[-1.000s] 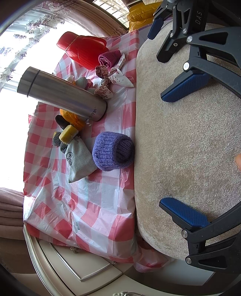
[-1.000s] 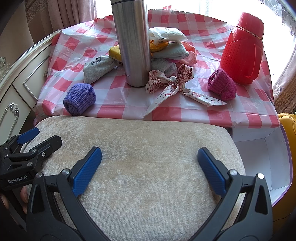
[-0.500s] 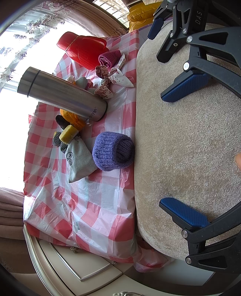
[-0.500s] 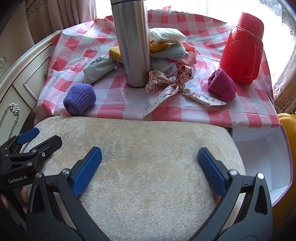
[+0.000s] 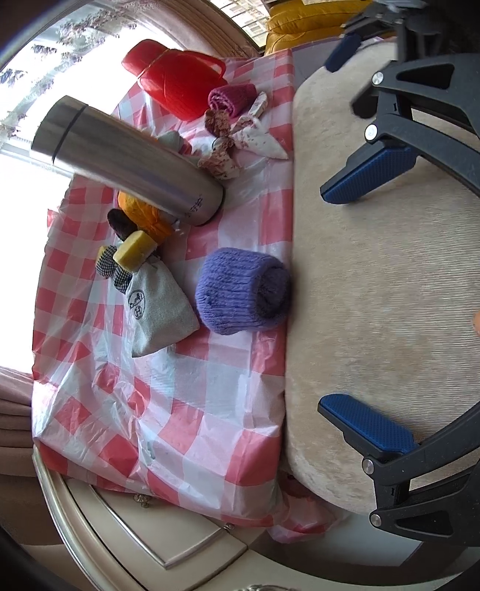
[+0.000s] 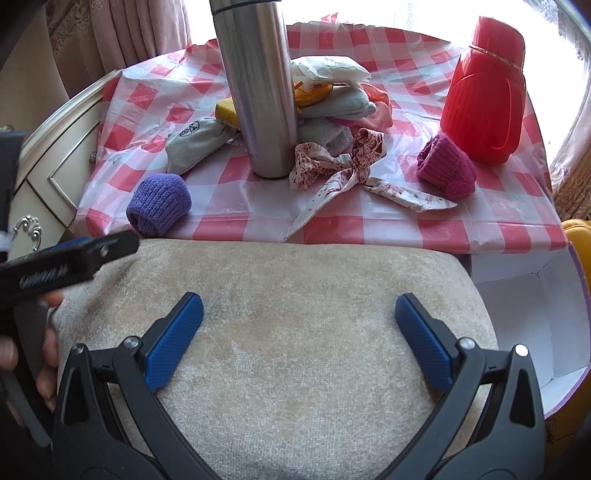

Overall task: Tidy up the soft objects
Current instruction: 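Grasp purple sock ball with left tool while right tool grasps magenta sock ball, then drop magenta sock ball in white box with right tool while left drops purple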

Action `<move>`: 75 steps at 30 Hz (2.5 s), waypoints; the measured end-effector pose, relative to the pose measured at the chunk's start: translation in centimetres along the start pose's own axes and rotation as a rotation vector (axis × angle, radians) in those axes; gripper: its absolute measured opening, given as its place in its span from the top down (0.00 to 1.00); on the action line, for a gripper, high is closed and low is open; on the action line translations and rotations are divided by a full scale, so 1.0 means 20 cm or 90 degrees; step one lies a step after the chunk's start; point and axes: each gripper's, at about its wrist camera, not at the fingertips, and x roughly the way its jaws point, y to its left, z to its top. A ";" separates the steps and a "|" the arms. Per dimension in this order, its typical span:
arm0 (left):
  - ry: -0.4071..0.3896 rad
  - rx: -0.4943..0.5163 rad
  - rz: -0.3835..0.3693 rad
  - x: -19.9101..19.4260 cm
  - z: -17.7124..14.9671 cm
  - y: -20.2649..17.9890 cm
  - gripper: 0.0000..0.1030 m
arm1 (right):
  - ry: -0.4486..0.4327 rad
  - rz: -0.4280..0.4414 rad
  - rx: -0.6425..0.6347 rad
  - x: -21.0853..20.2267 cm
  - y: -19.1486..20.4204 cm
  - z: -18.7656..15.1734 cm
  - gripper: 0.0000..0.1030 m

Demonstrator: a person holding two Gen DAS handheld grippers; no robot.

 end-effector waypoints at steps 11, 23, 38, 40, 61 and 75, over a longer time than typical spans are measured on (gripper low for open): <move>0.104 -0.025 0.004 0.35 0.27 -0.04 0.18 | 0.042 0.037 -0.018 0.03 -0.03 0.05 0.00; 0.086 -0.028 0.001 0.39 0.21 -0.01 0.45 | 0.005 0.085 -0.006 -0.05 -0.30 0.23 0.00; 0.001 0.003 -0.011 0.19 0.10 -0.03 0.45 | -0.009 -0.079 0.109 0.41 -0.83 0.56 0.00; -0.005 0.007 -0.017 0.15 0.08 -0.04 0.45 | 0.005 -0.088 0.104 0.47 -0.84 0.59 0.00; -0.020 0.074 -0.169 -0.05 -0.08 -0.54 0.46 | -0.028 -0.082 0.104 0.15 -1.02 0.19 0.43; 0.010 0.217 -0.279 -0.12 -0.26 -1.10 0.45 | -0.033 -0.164 0.094 -0.20 -1.25 -0.15 0.34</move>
